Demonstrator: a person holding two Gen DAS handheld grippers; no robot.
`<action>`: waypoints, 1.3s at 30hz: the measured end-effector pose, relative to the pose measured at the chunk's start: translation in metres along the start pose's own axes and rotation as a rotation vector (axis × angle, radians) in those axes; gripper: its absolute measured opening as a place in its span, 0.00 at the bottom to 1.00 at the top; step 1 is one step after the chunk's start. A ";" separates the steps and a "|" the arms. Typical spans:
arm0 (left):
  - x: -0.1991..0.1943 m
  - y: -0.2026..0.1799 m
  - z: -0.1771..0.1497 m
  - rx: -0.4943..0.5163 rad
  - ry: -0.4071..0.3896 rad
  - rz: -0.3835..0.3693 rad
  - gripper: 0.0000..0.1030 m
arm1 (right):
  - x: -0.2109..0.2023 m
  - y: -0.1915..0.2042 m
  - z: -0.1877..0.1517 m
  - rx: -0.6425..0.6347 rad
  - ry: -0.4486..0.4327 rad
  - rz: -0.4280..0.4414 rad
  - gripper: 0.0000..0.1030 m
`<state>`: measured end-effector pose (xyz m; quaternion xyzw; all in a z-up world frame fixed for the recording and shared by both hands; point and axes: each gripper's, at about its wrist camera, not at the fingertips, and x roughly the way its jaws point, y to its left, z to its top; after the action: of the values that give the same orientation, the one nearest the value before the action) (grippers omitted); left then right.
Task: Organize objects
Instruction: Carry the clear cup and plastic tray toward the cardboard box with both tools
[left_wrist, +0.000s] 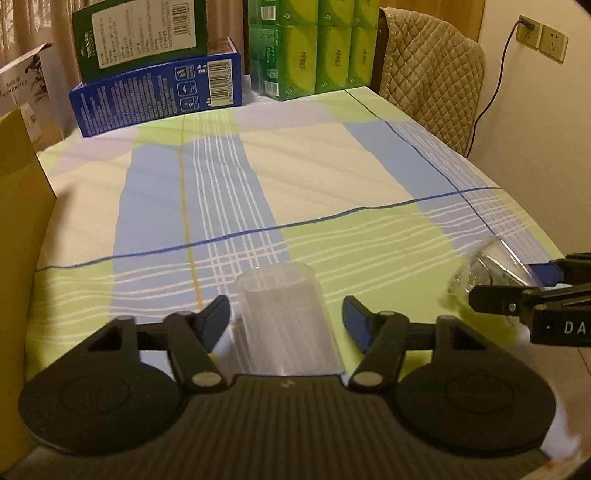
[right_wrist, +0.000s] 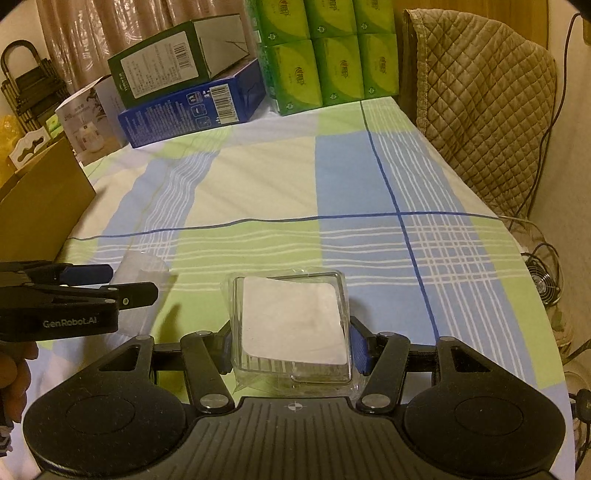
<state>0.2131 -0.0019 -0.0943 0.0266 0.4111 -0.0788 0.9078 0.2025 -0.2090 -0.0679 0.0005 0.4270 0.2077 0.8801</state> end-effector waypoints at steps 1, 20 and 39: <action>0.002 -0.001 0.000 0.007 0.006 0.003 0.53 | 0.001 -0.001 0.001 0.000 0.001 0.000 0.53; -0.015 -0.004 -0.012 0.072 0.000 -0.052 0.50 | 0.002 0.002 -0.002 0.010 0.001 0.020 0.53; -0.075 -0.012 -0.002 0.043 -0.036 -0.065 0.50 | -0.043 0.023 0.001 -0.008 -0.018 0.001 0.53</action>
<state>0.1606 -0.0039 -0.0394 0.0312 0.3937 -0.1176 0.9111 0.1713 -0.2039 -0.0308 -0.0006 0.4181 0.2098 0.8839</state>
